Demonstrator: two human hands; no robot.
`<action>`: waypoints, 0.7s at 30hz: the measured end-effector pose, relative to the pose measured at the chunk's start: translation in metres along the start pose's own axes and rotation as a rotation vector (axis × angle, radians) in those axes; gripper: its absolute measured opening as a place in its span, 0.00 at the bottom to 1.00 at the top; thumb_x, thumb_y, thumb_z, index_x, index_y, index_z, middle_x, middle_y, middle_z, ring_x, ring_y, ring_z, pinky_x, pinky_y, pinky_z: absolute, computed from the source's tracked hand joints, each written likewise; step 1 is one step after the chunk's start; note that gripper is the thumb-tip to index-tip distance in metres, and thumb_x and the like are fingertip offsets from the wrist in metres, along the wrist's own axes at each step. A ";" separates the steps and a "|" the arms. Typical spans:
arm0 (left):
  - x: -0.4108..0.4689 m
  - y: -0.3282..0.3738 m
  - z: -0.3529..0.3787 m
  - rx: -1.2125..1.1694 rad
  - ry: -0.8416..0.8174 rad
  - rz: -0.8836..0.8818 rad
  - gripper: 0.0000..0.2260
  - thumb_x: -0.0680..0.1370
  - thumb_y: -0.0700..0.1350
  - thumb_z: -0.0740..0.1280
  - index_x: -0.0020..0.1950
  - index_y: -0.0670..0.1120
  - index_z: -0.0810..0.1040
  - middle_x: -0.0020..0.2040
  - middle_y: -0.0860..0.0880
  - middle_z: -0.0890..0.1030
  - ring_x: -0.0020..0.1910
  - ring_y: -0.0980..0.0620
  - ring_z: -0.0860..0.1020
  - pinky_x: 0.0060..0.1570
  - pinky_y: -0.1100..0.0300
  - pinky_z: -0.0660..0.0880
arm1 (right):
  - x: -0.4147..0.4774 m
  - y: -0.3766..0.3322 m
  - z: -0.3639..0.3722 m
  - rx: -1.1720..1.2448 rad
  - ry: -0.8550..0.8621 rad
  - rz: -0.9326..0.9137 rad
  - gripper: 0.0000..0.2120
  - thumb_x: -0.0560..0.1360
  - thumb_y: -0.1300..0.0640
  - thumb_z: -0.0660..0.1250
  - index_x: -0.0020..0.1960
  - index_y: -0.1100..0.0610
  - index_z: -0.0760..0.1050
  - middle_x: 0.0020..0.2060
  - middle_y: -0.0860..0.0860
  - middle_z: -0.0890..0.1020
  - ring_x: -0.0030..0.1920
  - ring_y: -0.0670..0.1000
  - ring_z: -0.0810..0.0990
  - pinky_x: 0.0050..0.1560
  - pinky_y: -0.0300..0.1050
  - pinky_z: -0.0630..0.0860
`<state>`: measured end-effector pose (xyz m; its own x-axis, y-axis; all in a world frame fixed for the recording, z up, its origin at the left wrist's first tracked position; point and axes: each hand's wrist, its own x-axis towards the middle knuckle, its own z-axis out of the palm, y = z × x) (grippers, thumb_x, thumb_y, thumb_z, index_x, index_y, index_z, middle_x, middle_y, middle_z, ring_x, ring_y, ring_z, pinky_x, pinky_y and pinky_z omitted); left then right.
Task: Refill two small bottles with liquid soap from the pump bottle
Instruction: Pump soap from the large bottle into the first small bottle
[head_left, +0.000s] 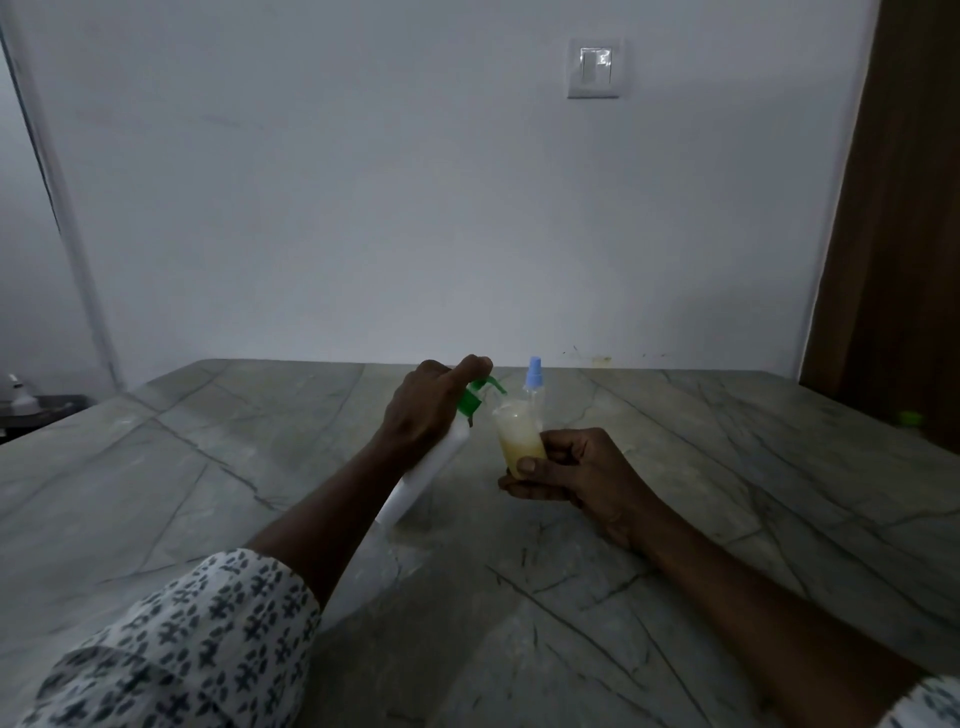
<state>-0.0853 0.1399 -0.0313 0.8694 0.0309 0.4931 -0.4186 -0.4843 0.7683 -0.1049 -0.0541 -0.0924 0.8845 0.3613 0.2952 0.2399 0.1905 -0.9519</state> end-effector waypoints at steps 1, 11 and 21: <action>-0.001 -0.001 -0.001 0.006 0.005 0.024 0.24 0.69 0.68 0.58 0.37 0.52 0.84 0.36 0.41 0.84 0.42 0.37 0.81 0.53 0.42 0.76 | 0.000 0.000 -0.001 -0.010 0.004 -0.004 0.15 0.72 0.67 0.71 0.58 0.68 0.78 0.49 0.64 0.85 0.49 0.62 0.85 0.49 0.47 0.83; -0.003 0.000 -0.006 -0.024 -0.034 -0.020 0.34 0.65 0.76 0.58 0.38 0.47 0.86 0.32 0.46 0.84 0.35 0.50 0.80 0.48 0.53 0.74 | 0.000 -0.014 -0.011 -0.133 0.135 -0.132 0.18 0.69 0.67 0.74 0.58 0.62 0.79 0.43 0.60 0.86 0.42 0.61 0.86 0.47 0.50 0.84; 0.000 -0.003 -0.004 0.003 0.026 -0.024 0.35 0.64 0.75 0.57 0.40 0.45 0.86 0.33 0.43 0.84 0.40 0.41 0.82 0.52 0.47 0.76 | 0.001 -0.014 -0.015 -0.208 0.178 -0.185 0.15 0.69 0.65 0.75 0.56 0.63 0.82 0.35 0.58 0.86 0.34 0.56 0.83 0.41 0.49 0.80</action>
<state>-0.0847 0.1447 -0.0321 0.8720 0.0647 0.4852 -0.3973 -0.4857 0.7787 -0.1018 -0.0701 -0.0801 0.8698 0.1692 0.4635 0.4636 0.0410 -0.8851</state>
